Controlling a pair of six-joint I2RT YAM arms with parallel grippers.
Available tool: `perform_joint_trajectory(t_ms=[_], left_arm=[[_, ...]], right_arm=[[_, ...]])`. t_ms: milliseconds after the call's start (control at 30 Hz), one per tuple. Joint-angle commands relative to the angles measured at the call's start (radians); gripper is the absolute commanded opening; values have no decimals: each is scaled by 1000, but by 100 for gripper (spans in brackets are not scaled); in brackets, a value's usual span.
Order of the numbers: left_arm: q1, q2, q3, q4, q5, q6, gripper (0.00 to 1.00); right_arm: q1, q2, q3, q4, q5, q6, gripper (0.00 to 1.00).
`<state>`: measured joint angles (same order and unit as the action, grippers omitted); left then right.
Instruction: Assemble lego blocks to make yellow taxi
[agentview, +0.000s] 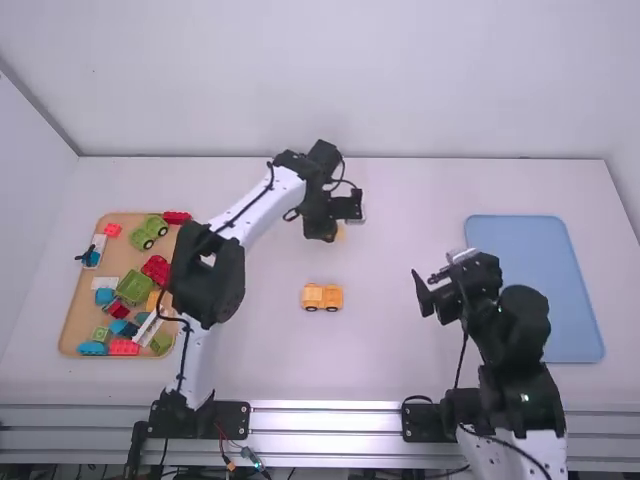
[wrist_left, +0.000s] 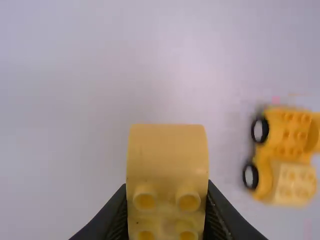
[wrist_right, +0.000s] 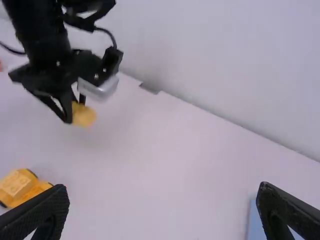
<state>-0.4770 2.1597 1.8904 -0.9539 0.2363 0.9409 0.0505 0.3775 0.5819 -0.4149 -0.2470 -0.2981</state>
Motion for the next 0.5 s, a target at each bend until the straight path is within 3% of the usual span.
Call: perform_joint_trajectory(t_ms=[0, 233, 467], left_arm=[[-40, -36, -53, 31, 7, -86, 2], [-181, -35, -166, 77, -26, -170, 2], [-298, -35, -245, 173, -87, -214, 2]], right_arm=[[-26, -81, -21, -23, 45, 69, 99], [-116, -210, -73, -35, 34, 93, 99], [-185, -179, -73, -31, -44, 92, 99]])
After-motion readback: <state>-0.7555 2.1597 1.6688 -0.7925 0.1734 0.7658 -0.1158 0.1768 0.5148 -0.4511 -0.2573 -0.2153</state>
